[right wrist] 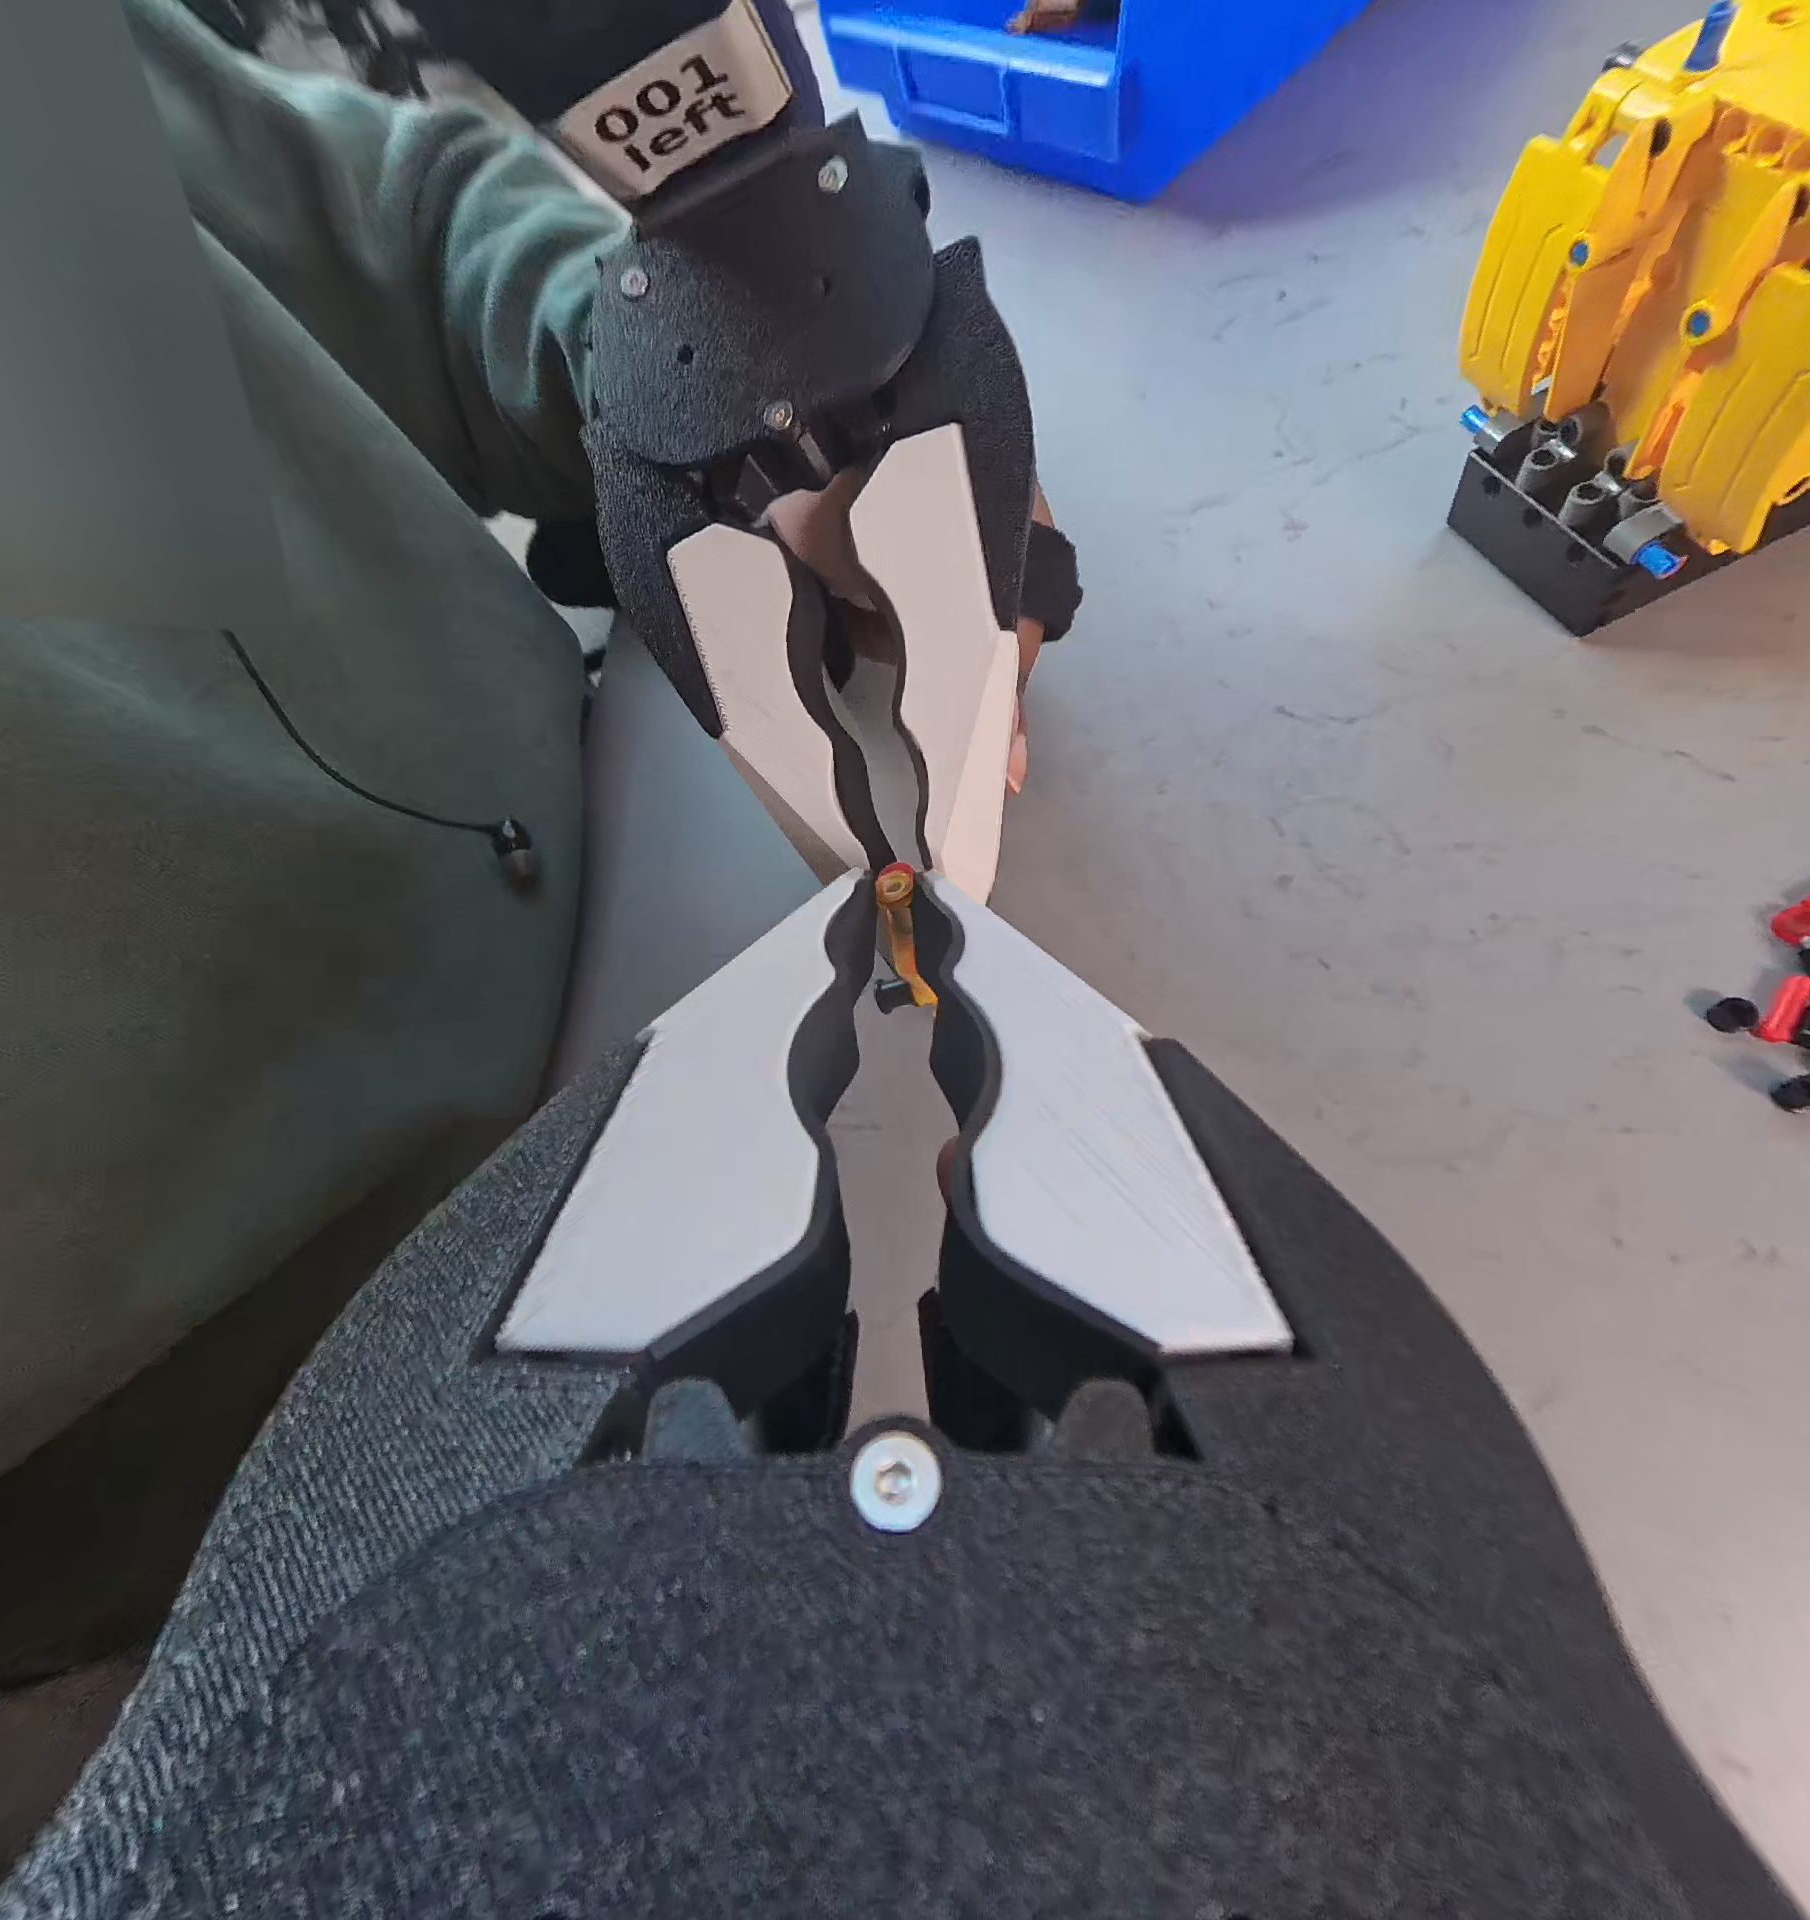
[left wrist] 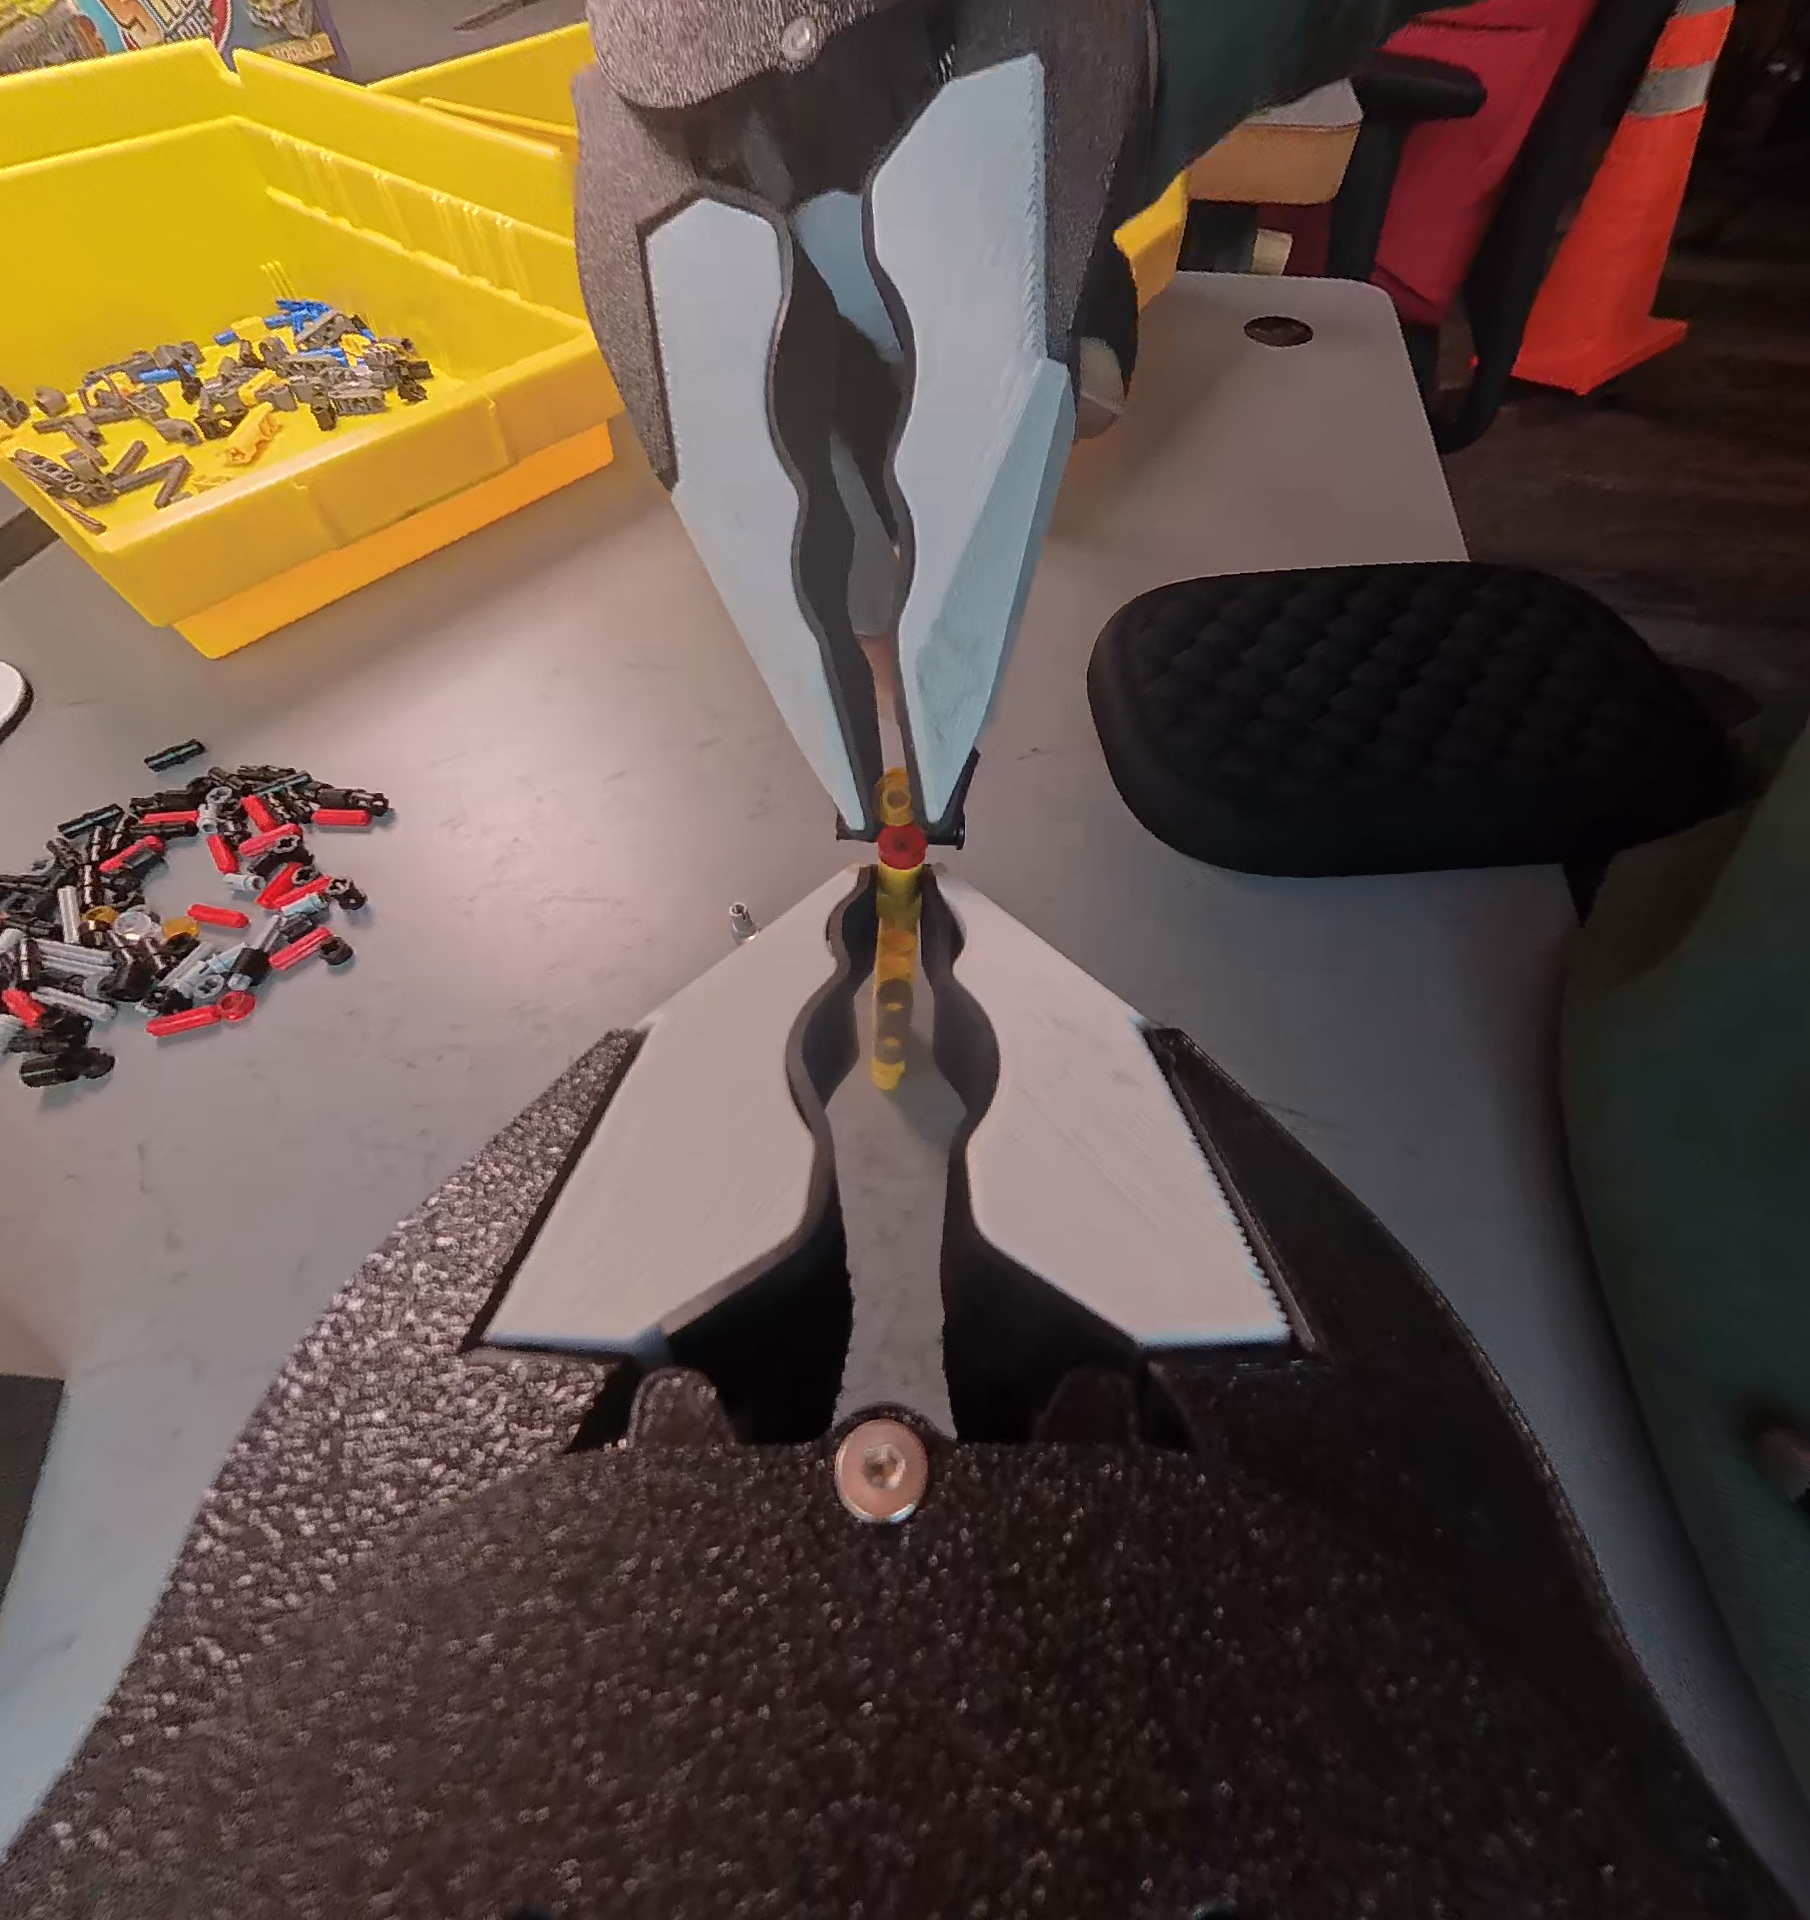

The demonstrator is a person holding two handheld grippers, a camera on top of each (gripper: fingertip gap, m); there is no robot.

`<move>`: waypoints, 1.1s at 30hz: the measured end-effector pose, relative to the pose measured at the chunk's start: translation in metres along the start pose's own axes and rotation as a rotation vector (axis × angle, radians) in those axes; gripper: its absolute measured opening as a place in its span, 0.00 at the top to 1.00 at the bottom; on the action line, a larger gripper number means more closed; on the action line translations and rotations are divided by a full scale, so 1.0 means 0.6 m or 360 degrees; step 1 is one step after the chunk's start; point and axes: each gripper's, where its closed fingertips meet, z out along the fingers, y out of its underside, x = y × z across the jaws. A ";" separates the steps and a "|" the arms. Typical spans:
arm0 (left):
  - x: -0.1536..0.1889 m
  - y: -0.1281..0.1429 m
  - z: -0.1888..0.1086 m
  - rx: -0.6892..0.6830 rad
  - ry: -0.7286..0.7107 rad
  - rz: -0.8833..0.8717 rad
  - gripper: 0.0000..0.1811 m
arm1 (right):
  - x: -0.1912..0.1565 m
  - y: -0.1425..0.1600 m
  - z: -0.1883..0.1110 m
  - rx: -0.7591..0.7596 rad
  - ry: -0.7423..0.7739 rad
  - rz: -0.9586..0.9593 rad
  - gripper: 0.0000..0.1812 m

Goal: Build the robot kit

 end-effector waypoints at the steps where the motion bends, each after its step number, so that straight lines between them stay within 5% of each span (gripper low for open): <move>1: -0.001 0.000 0.000 0.0003 0.0004 -0.0010 0.96 | 0.001 -0.001 0.000 0.0084 -0.0020 0.0050 0.97; 11: -0.005 0.000 0.001 0.0015 0.0023 -0.0064 0.96 | 0.008 -0.005 -0.009 0.0491 -0.0082 0.0275 0.97; 33: -0.005 0.000 0.000 0.0017 0.0025 -0.0080 0.96 | 0.012 -0.005 -0.004 0.0325 0.0178 -0.0198 0.97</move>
